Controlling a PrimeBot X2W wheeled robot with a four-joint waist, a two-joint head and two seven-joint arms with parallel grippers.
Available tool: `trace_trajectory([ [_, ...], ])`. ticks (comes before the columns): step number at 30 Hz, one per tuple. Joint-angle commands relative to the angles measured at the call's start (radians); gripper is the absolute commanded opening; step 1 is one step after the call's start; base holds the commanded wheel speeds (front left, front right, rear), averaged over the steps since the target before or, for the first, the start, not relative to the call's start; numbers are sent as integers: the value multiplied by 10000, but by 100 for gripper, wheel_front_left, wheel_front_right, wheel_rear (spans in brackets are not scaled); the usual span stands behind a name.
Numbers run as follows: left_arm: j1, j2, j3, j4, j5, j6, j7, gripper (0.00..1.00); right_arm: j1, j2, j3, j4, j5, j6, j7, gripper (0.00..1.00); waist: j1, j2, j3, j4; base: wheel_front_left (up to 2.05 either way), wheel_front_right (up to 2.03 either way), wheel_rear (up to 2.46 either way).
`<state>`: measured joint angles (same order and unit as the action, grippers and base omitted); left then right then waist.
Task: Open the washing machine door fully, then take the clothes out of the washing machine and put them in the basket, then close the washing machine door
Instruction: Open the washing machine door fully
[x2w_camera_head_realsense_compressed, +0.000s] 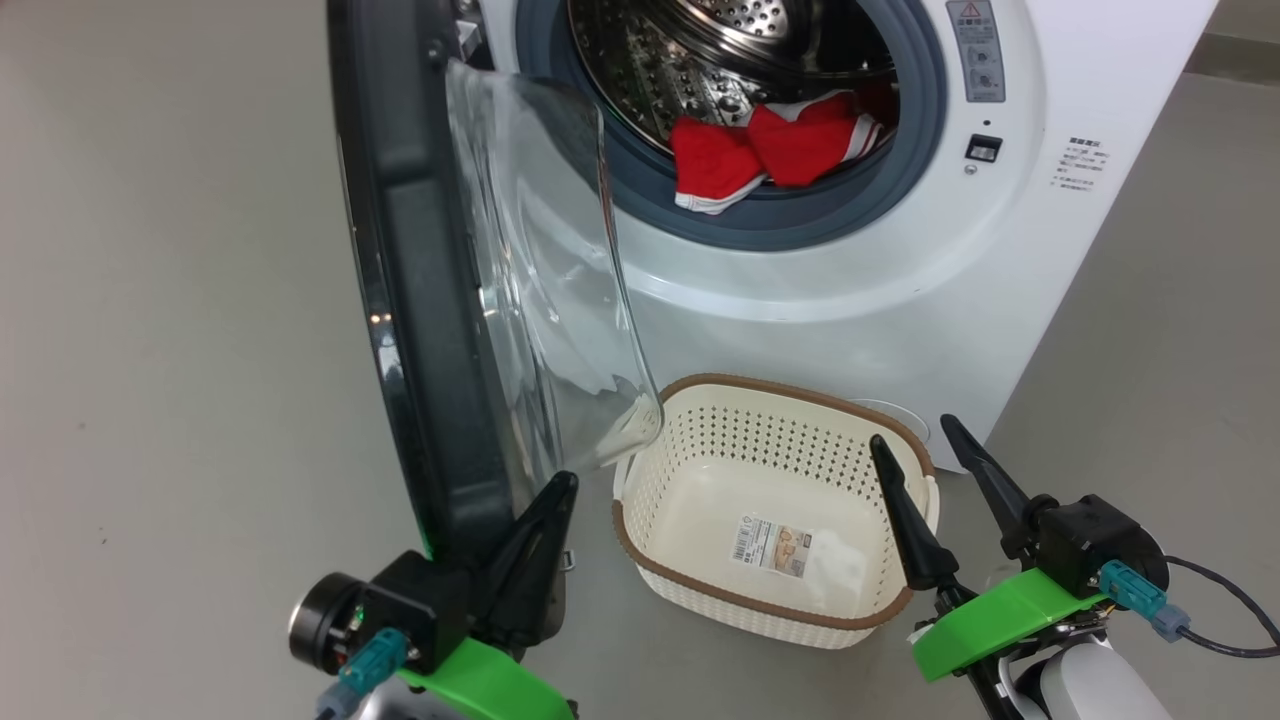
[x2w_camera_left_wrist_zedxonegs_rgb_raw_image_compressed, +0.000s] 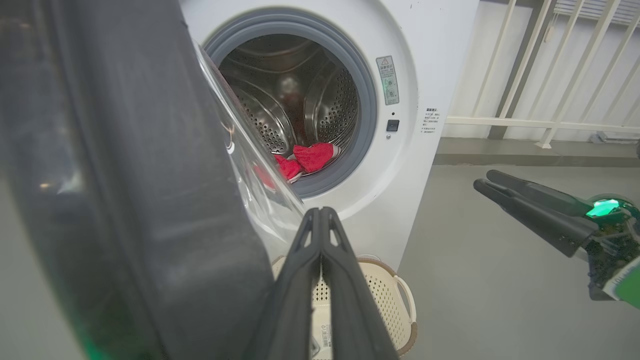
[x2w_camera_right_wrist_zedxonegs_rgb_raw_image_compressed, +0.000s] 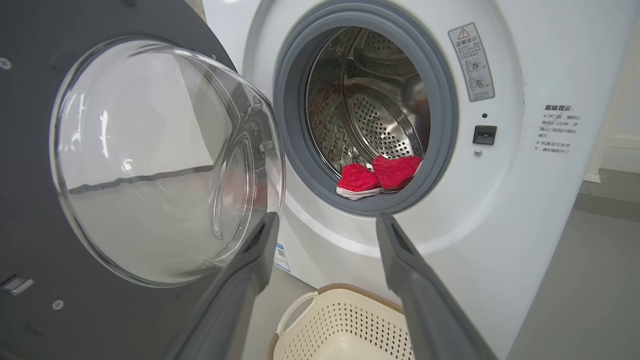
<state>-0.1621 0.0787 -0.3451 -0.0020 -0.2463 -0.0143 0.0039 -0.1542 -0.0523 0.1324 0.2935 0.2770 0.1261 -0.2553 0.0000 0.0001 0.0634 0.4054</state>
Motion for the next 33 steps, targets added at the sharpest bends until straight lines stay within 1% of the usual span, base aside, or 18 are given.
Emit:
trace_trajectory([
  [1, -19, 256, 560, -122, 31, 240, 21, 0, -346, 20, 241, -194, -112, 46, -65, 100, 0, -1, -37, 76, 0, 0, 0],
  [14, 540, 452, 1177, -375, -191, 875, 10, 0, -173, 20, 332, -89, -178, 46, -65, 100, 0, -1, -174, 699, 0, 0, 0],
  [22, 528, 635, 1639, -240, -258, 1195, -148, 0, -213, 20, 372, -51, -216, 46, -65, 100, 0, -1, -94, 1005, 0, 0, 0],
  [31, 369, 963, 2375, 45, -318, 1688, -311, 0, -309, 20, 471, -4, -368, 46, -65, 100, 0, -1, 111, 1125, 0, 0, 0],
  [33, 356, 1095, 2477, 147, -167, 1857, -318, 0, -335, 20, 481, 5, -408, 46, -65, 100, 0, -1, 161, 1132, 0, 0, 0],
])
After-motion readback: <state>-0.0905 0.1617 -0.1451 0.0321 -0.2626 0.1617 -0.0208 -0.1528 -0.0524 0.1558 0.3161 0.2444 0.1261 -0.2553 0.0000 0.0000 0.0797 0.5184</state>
